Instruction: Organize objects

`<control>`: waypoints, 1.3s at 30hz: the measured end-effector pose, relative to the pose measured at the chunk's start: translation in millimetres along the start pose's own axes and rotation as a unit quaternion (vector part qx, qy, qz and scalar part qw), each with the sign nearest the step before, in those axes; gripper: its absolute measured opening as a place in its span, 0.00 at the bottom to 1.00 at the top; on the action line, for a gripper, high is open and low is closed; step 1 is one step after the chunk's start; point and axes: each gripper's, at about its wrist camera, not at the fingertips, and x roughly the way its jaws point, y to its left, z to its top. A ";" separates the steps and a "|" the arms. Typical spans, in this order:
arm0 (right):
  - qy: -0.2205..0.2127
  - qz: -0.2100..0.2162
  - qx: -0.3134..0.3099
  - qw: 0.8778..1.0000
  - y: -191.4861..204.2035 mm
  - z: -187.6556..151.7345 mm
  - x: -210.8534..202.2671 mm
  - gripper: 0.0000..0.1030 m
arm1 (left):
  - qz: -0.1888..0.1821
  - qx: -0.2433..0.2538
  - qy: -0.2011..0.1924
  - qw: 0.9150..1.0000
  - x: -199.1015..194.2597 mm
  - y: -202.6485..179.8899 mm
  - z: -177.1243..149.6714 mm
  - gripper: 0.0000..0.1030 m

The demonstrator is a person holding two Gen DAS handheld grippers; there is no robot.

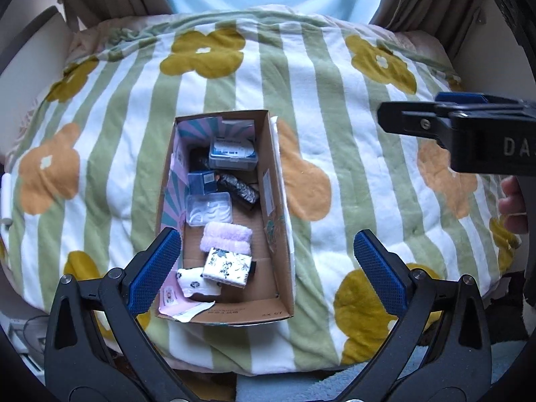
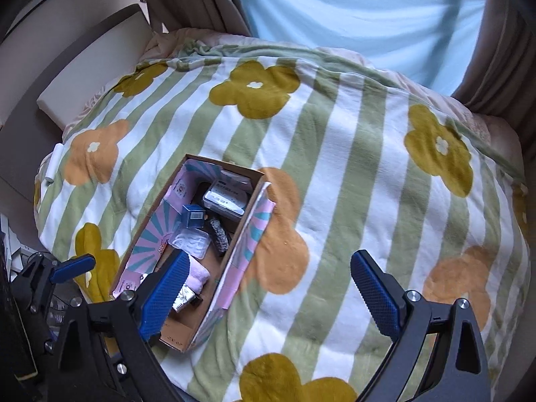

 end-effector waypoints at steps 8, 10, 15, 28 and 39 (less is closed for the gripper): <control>-0.006 -0.051 0.068 0.996 -65.0 -48.2 -43.3 0.93 | -0.018 0.004 -0.026 0.999 -12.6 -46.5 10.4 1.00; -0.009 -0.065 0.086 0.994 -78.8 -62.6 -50.6 0.93 | -0.020 0.008 -0.035 0.999 -14.4 -56.2 13.7 1.00; -0.008 -0.089 0.134 0.987 -106.6 -92.2 -58.2 0.93 | -0.029 0.014 -0.045 0.998 -15.9 -75.6 20.0 1.00; -0.023 -0.102 0.157 0.982 -129.1 -104.3 -70.6 0.93 | -0.027 0.026 -0.047 0.998 -16.2 -95.7 24.7 1.00; -0.027 -0.103 0.158 0.982 -129.8 -103.6 -73.5 0.93 | -0.020 0.012 -0.048 0.999 -19.6 -87.3 21.7 1.00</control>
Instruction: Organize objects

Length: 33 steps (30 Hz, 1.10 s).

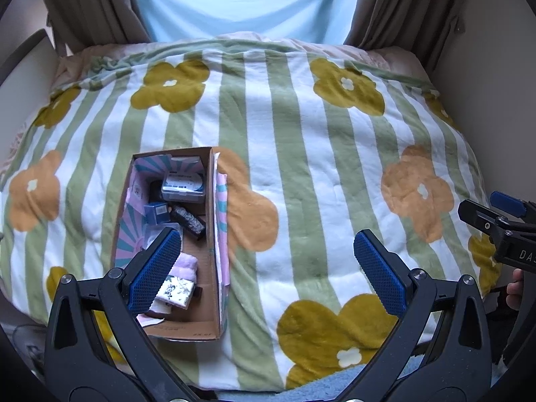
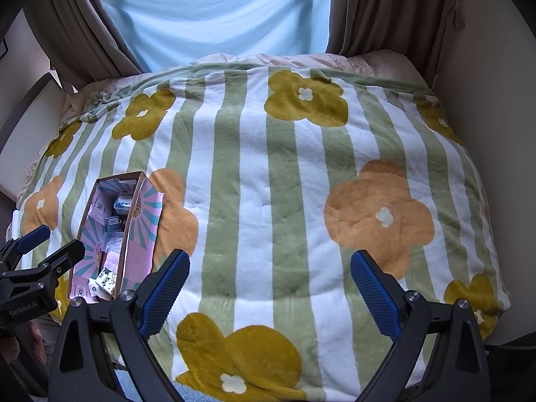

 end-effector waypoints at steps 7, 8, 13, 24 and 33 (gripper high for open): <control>0.000 0.000 -0.001 1.000 0.0 -1.0 0.4 0.93 | 0.002 0.001 -0.001 1.000 -1.1 -0.4 0.7 1.00; 0.000 0.001 -0.002 1.000 0.1 -1.3 0.4 0.93 | 0.003 0.000 -0.001 1.000 -1.2 -0.3 0.7 1.00; -0.001 0.002 -0.006 1.000 1.5 4.6 -2.6 0.93 | 0.005 -0.005 -0.002 1.000 -4.6 4.4 1.5 1.00; -0.005 0.003 -0.011 1.000 4.4 5.9 -3.8 0.93 | 0.016 -0.013 0.000 1.000 -3.2 9.5 -3.1 1.00; -0.005 0.003 -0.010 1.000 5.1 5.0 -3.9 0.93 | 0.026 -0.018 -0.004 1.000 -5.1 10.6 -1.0 1.00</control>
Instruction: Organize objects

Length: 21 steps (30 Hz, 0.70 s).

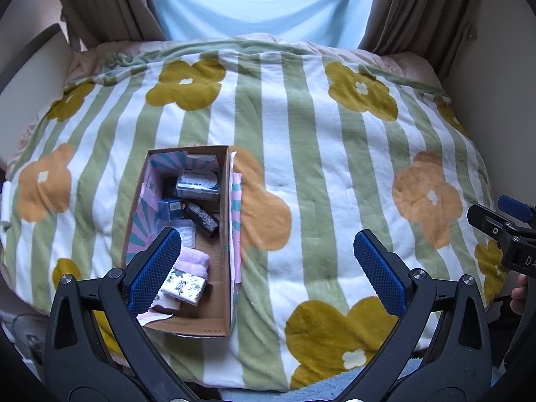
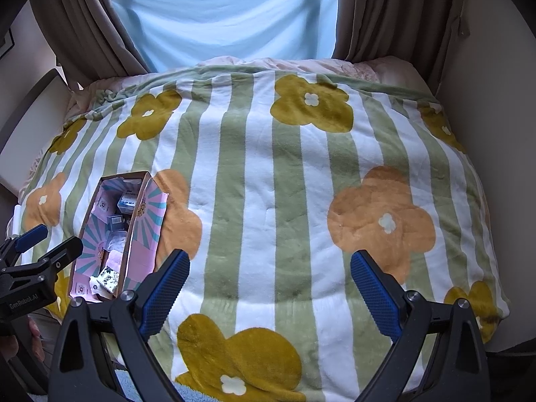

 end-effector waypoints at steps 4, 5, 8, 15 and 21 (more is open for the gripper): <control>-0.001 -0.001 0.000 1.000 -0.3 -0.6 0.1 0.93 | 0.008 0.005 -0.008 1.000 -3.2 -2.5 3.5 1.00; -0.001 -0.001 0.000 1.000 -0.4 -0.7 0.2 0.93 | 0.007 0.007 -0.012 1.000 -4.4 -3.2 4.2 1.00; -0.002 -0.001 -0.001 1.000 0.6 0.2 0.4 0.93 | 0.008 0.007 -0.026 1.000 -9.0 -5.1 6.0 1.00; -0.003 0.002 -0.001 1.000 0.7 2.6 0.0 0.93 | 0.021 0.007 -0.047 0.999 -15.3 -10.3 11.8 1.00; 0.000 -0.001 0.001 1.000 -1.6 2.6 1.8 0.93 | 0.035 0.005 -0.035 0.999 -6.2 -15.1 8.6 1.00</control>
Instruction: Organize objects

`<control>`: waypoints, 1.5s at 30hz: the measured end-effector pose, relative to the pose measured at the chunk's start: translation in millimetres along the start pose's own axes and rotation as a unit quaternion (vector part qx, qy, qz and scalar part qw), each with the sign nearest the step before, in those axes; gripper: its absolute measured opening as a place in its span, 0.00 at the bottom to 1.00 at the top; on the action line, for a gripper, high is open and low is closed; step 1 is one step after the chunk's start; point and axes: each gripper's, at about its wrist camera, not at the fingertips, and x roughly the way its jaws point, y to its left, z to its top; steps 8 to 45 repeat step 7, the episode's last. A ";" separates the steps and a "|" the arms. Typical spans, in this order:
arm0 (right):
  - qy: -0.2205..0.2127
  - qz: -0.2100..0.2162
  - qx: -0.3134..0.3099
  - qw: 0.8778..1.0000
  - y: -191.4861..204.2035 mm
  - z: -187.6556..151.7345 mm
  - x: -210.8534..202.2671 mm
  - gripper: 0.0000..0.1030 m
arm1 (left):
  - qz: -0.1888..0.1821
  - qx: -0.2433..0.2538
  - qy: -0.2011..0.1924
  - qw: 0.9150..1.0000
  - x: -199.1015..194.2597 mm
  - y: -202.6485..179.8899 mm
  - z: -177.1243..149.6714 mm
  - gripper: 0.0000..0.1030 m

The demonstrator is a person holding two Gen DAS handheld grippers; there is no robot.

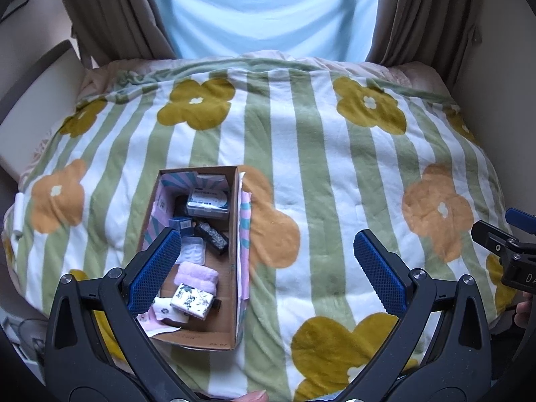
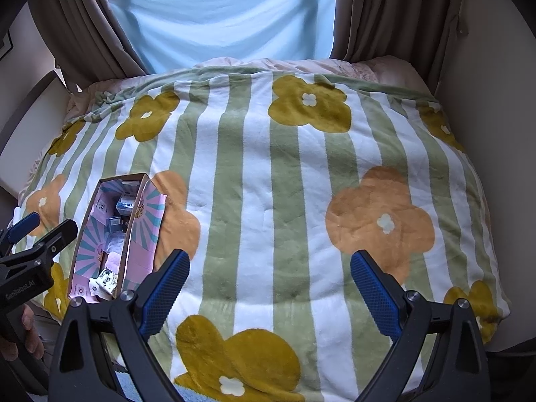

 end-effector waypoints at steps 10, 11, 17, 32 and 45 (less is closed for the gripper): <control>0.010 -0.002 0.010 1.000 -8.2 -6.7 9.2 0.93 | 0.018 0.013 0.009 1.000 5.9 -6.0 -2.5 1.00; 0.010 -0.002 0.010 1.000 -8.2 -6.7 9.2 0.93 | 0.018 0.013 0.009 1.000 5.9 -6.0 -2.5 1.00; 0.010 -0.002 0.010 1.000 -8.2 -6.7 9.2 0.93 | 0.018 0.013 0.009 1.000 5.9 -6.0 -2.5 1.00; 0.010 -0.002 0.010 1.000 -8.2 -6.7 9.2 0.93 | 0.018 0.013 0.009 1.000 5.9 -6.0 -2.5 1.00; 0.010 -0.002 0.010 1.000 -8.2 -6.7 9.2 0.93 | 0.018 0.013 0.009 1.000 5.9 -6.0 -2.5 1.00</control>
